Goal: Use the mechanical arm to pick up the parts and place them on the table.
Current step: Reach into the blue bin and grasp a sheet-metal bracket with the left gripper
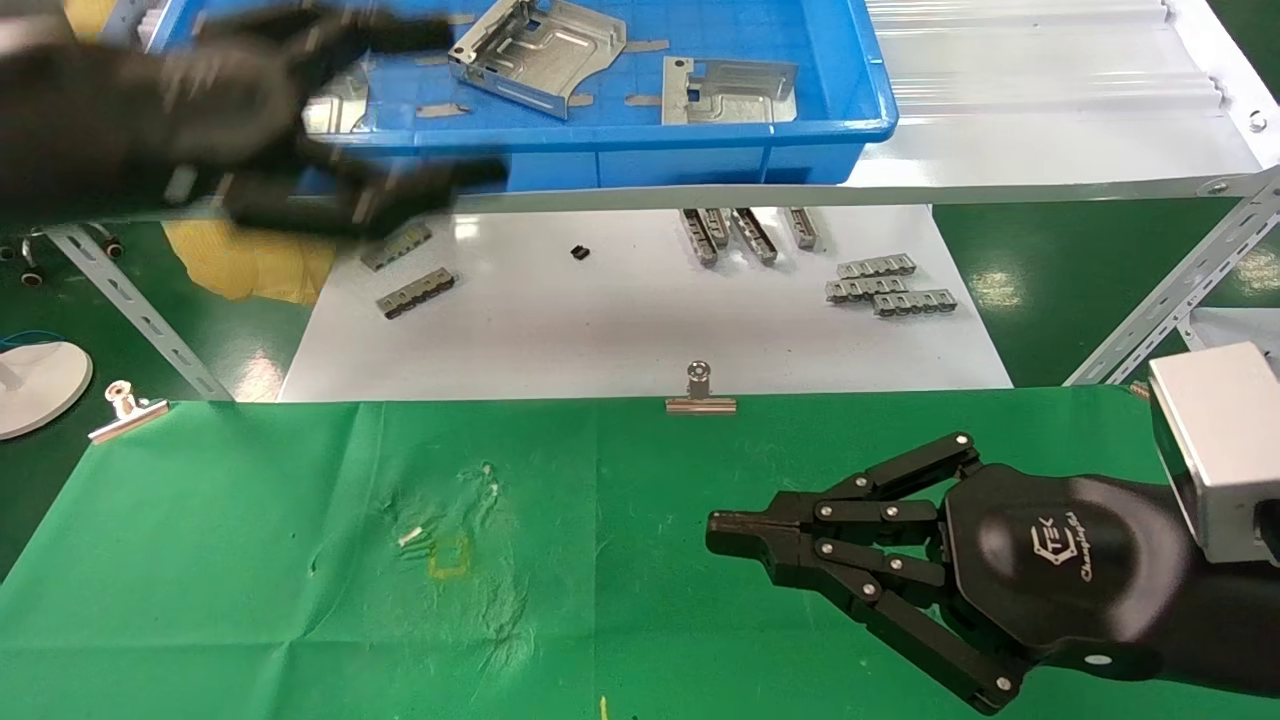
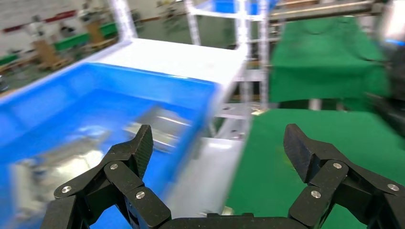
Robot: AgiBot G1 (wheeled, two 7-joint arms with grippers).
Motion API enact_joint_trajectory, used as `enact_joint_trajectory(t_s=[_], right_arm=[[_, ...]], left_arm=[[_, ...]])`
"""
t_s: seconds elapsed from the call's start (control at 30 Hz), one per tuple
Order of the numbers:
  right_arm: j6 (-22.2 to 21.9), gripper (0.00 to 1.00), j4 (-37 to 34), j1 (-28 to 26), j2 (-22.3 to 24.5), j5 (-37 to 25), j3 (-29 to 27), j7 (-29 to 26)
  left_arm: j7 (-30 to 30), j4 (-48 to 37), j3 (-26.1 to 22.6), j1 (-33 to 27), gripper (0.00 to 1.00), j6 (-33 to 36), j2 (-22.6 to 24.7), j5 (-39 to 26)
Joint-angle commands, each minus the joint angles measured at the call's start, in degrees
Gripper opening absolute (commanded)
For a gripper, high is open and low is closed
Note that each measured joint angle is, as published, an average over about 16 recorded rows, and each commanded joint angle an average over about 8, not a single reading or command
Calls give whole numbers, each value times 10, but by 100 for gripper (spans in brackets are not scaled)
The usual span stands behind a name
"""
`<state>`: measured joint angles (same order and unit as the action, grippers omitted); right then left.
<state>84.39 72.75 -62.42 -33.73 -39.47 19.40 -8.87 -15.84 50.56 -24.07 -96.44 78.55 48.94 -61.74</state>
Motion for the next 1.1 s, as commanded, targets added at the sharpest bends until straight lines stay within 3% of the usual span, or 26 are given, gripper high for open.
enact_joint_trajectory(t_s=[0.03,0.2,0.23,0.3,0.37,0.5,0.57,0.63,1.1], right_arm=[[0,0,0,0,0,0,0,0],[0,0,0,0,0,0,0,0],[0,0,0,0,0,0,0,0],[0,0,0,0,0,0,0,0],[0,11,0,0,0,0,0,0],[0,61,0,0,0,0,0,0],[0,86,0,0,0,0,0,0],[0,100,0,0,0,0,0,0],[0,100,0,0,0,0,0,0]], left_arm=[[-10,-56,-22,-61,100,-5,33,-40],[-19,-226,-73,-163,100,-94,127,-141],[-19,-256,-80,-177,96,-117,144,-156],[-20,-307,-92,-199,74,-162,175,-183],[-21,-350,-102,-214,49,-201,200,-203],[-26,-410,-118,-234,3,-241,235,-231],[-28,-430,-124,-241,0,-247,245,-239],[-28,-444,-128,-246,0,-247,252,-245],[0,-474,-140,-261,0,-247,268,-262]])
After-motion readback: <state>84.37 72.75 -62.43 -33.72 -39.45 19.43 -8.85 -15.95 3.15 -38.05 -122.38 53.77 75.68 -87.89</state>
